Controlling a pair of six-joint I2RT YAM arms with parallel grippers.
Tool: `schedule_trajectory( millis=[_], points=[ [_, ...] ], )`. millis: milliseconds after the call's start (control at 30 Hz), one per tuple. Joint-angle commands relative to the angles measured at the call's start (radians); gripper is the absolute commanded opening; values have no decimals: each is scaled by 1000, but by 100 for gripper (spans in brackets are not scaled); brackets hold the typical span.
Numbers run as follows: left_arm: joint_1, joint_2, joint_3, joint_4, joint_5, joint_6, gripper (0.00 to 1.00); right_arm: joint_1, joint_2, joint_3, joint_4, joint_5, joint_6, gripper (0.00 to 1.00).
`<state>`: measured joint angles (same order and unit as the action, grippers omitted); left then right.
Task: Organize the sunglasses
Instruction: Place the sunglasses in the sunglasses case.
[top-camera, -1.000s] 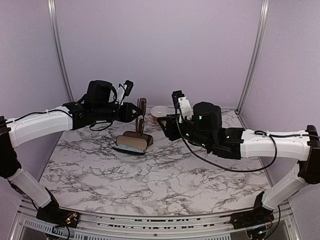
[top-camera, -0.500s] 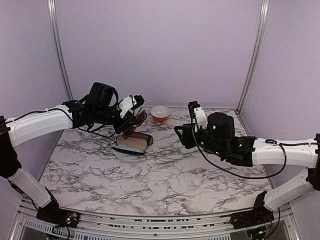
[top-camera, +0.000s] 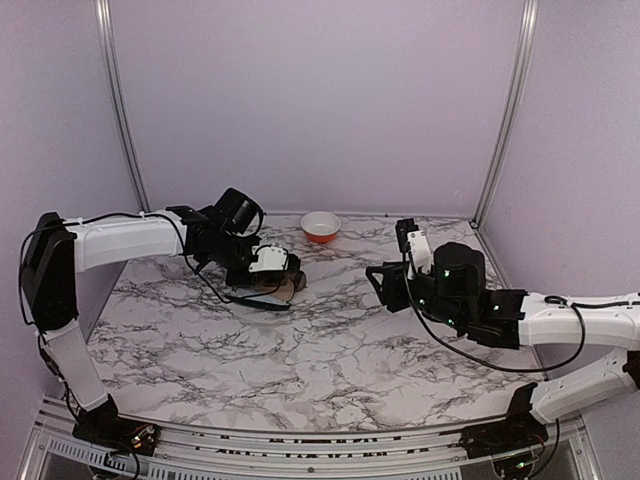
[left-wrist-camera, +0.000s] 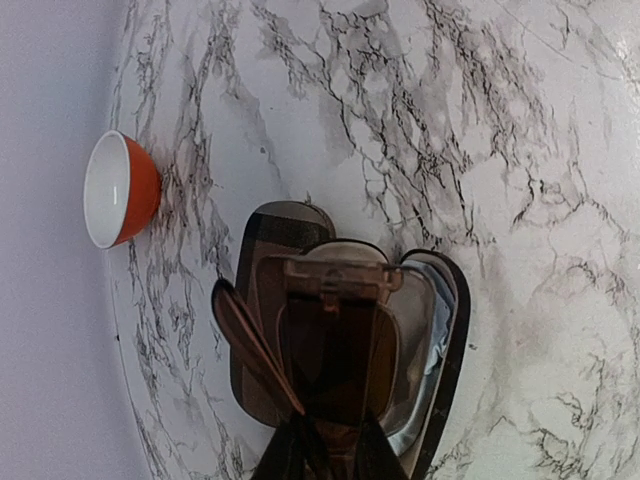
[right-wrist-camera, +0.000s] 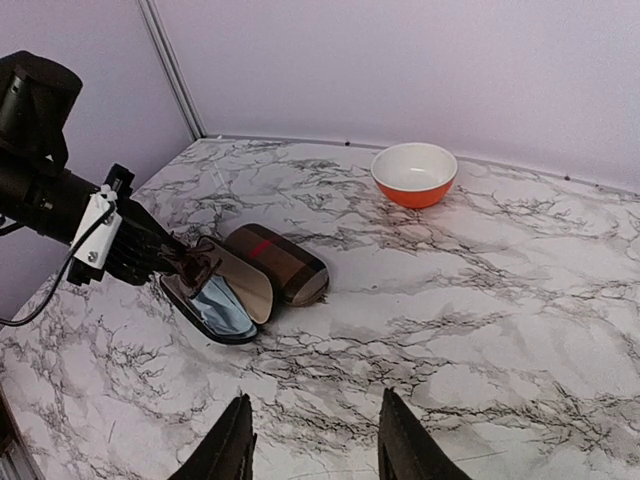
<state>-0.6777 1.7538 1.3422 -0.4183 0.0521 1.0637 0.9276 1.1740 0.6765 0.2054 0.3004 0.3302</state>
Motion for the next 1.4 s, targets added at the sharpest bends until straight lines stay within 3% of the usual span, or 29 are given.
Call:
schedule_trajectory(
  millis=[0, 367, 1367],
  points=[
    [24, 75, 98, -113, -31, 153, 0, -11, -42, -24, 32, 5, 21, 41],
    [23, 166, 131, -222, -42, 311, 0, -27, -67, -66, 43, 2, 28, 41],
    [17, 259, 214, -309, 68, 213, 0, -30, -34, -56, 43, -12, 14, 41]
  ],
)
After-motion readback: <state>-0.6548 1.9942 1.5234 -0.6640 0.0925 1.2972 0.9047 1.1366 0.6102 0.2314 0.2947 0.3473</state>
